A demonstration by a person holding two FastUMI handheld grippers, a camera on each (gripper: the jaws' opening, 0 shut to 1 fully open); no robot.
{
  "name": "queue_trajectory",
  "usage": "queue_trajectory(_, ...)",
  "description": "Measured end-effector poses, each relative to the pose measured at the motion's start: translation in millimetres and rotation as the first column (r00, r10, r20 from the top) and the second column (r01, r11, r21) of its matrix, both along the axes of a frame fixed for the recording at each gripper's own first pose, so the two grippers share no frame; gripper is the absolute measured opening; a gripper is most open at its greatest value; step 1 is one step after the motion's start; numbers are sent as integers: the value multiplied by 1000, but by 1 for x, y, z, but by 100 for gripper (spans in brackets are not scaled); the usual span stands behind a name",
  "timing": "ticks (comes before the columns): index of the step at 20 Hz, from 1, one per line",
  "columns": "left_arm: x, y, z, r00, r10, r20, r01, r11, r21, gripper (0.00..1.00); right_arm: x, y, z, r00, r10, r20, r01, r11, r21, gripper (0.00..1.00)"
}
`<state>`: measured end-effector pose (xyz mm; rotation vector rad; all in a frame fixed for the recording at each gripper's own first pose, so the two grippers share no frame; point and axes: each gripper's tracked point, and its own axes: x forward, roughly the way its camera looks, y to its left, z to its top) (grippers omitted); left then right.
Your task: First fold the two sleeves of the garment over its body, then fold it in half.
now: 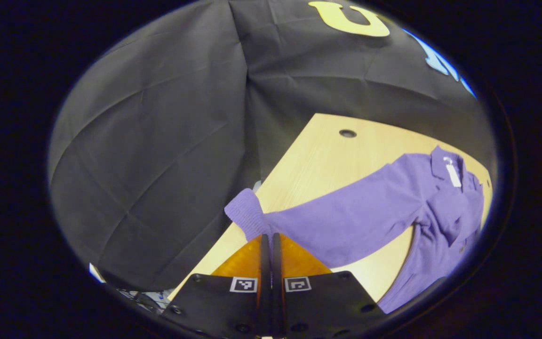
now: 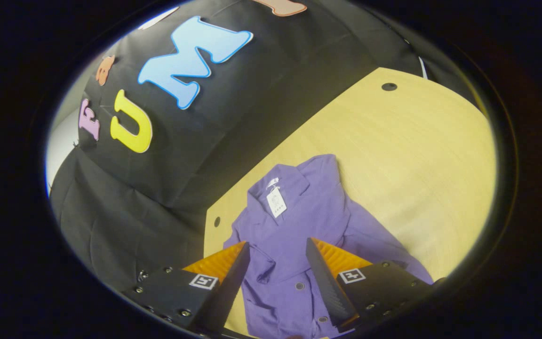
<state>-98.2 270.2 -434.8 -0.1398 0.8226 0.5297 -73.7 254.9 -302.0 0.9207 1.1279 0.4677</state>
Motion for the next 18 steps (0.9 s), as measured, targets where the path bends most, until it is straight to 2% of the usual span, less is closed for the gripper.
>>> queue_trajectory(5, 65, -38, 65, 988, -60, 143, 64, 998, -24, 7, 1, -20, -4, 999, -33, 0, 33, 999, -8, 78)
queue_trajectory(9, 127, -99, 116, 949, -196, 248, 201, 980, 2, 7, 0, -43, -6, 998, -68, -4, 68, 998, -18, 78)
queue_trajectory(11, 149, -144, 140, 916, -284, 283, 289, 957, 24, 7, 2, -61, -9, 995, -96, 4, 96, 995, -36, 78)
queue_trajectory(13, 171, -192, 156, 869, -378, 319, 385, 922, 46, 7, 5, -86, -10, 991, -133, 25, 134, 989, -68, 78)
queue_trajectory(18, 196, -315, 165, 750, -564, 346, 588, 808, 44, 6, 19, -175, 0, 957, -282, 70, 289, 949, -123, 78)
